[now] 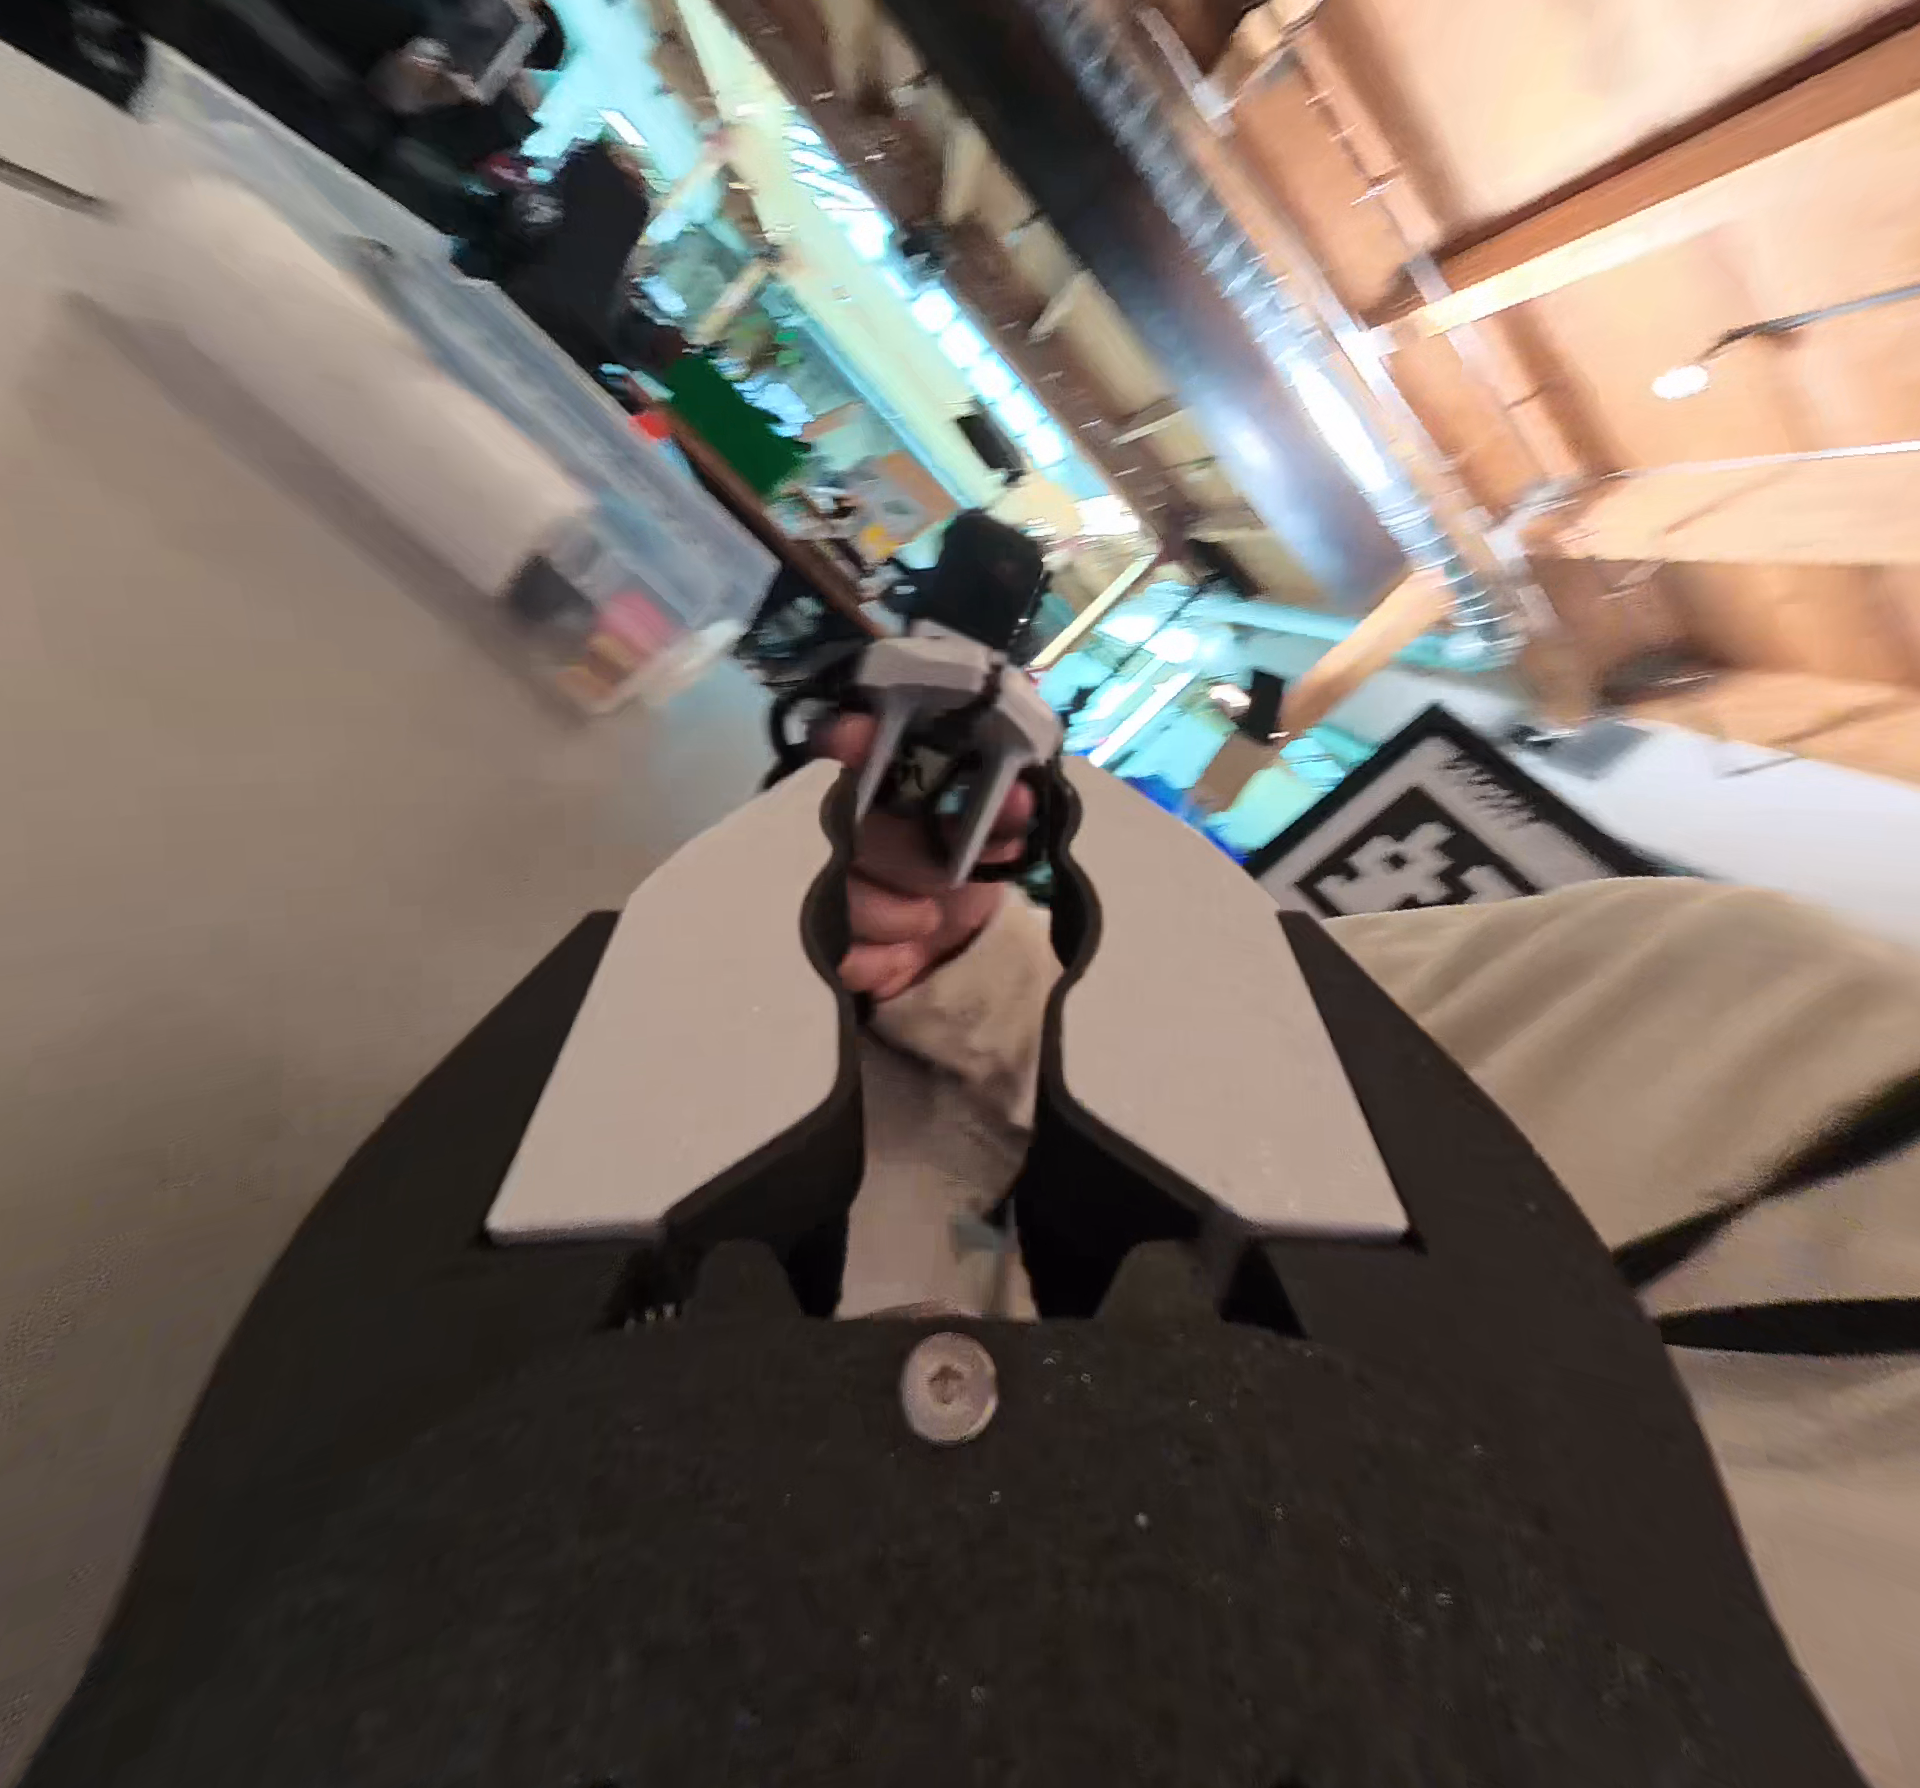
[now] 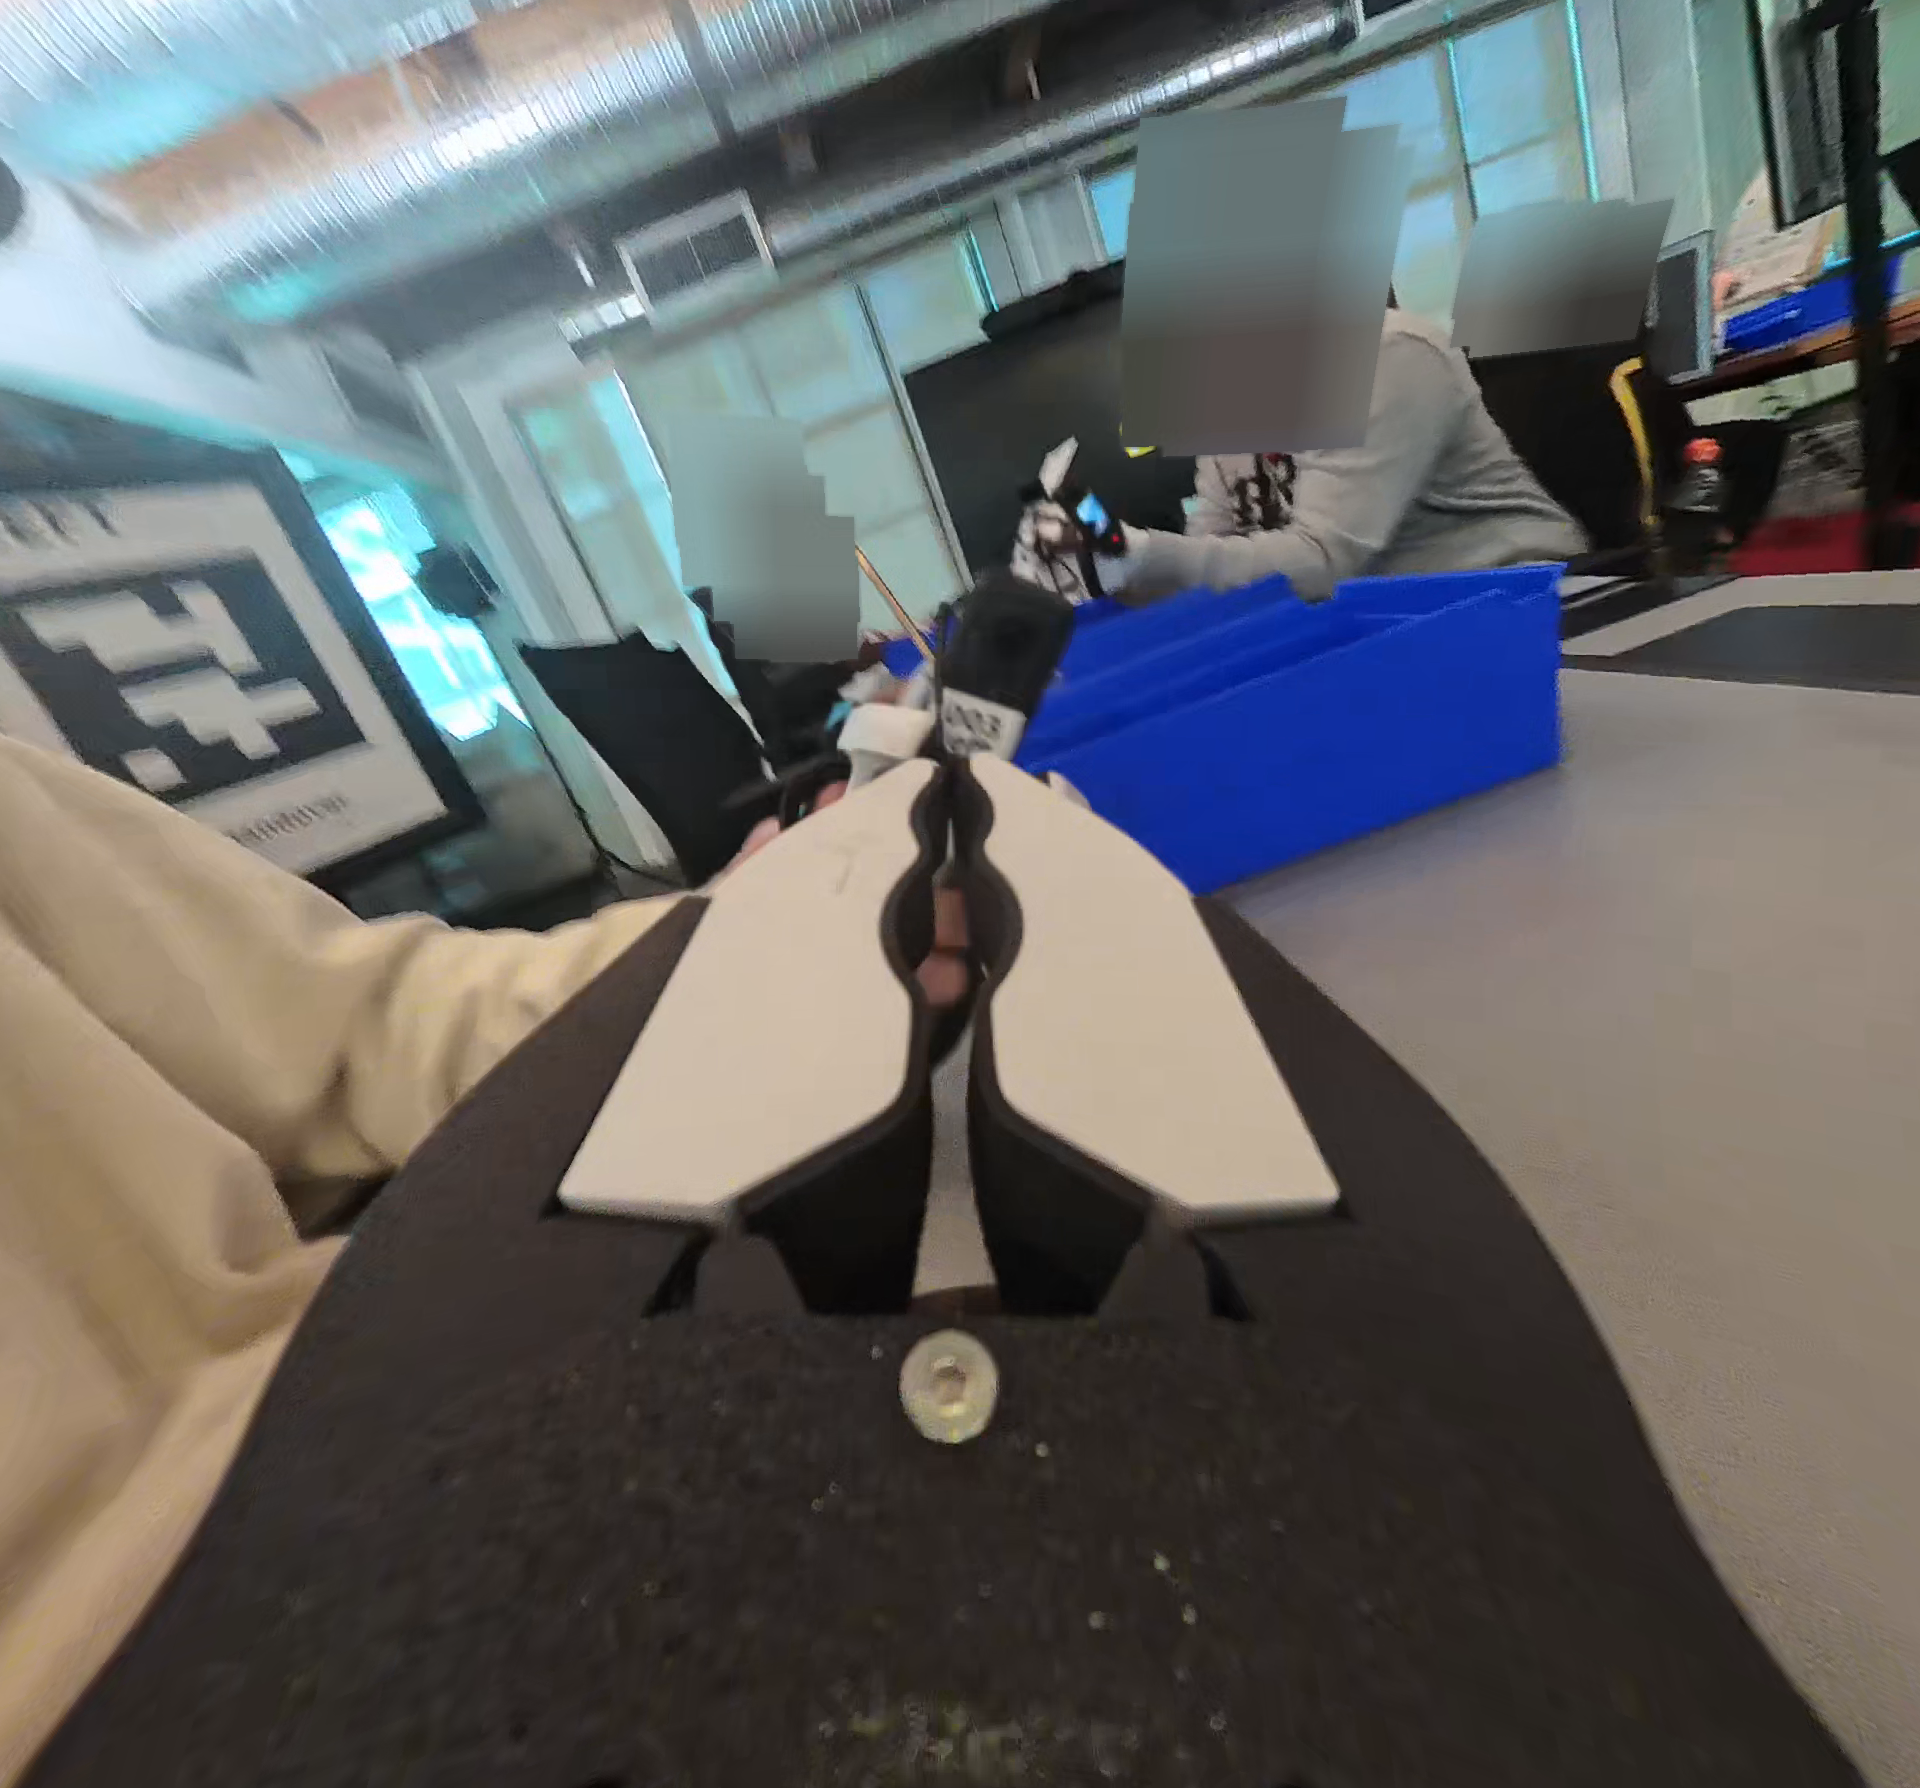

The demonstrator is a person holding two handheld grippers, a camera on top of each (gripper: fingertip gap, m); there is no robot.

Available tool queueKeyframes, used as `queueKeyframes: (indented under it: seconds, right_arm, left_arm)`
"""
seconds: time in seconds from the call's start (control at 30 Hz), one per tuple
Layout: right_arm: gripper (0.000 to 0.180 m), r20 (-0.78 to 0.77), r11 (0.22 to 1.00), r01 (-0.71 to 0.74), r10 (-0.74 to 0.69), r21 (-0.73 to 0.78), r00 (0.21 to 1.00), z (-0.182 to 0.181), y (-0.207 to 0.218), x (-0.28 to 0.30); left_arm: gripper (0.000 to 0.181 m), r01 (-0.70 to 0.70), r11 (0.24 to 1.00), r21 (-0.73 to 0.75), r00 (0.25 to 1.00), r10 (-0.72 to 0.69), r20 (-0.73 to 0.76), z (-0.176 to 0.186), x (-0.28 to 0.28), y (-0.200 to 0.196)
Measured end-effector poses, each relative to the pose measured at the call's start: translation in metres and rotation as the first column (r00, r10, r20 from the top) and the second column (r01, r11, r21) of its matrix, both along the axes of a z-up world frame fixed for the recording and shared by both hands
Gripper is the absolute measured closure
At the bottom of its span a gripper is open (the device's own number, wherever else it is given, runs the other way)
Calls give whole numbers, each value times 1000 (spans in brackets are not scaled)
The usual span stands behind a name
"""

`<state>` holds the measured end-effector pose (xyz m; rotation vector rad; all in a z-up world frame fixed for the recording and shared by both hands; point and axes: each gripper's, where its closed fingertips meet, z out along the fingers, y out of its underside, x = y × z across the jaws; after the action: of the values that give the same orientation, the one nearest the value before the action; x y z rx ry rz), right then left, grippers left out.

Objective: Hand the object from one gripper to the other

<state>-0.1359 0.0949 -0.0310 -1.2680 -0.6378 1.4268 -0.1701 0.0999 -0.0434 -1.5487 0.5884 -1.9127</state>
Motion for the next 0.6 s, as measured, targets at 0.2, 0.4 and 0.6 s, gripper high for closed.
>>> queueKeyframes:
  seconds: [0.2, 0.4, 0.6]
  right_arm:
    - [179, -151, 989, -119, 104, -88, 983, 12, -8, -2]
    - [179, -127, 988, -120, 108, -96, 986, 7, -8, -8]
    - [179, -122, 986, -120, 107, -111, 987, 4, -5, -9]
  left_arm:
    - [145, 40, 995, 90, 999, -37, -36, 1, 17, -18]
    - [147, 14, 996, 92, 999, -10, -45, -1, 19, -16]
    - [150, 38, 996, 85, 998, -34, -53, -3, 22, -19]
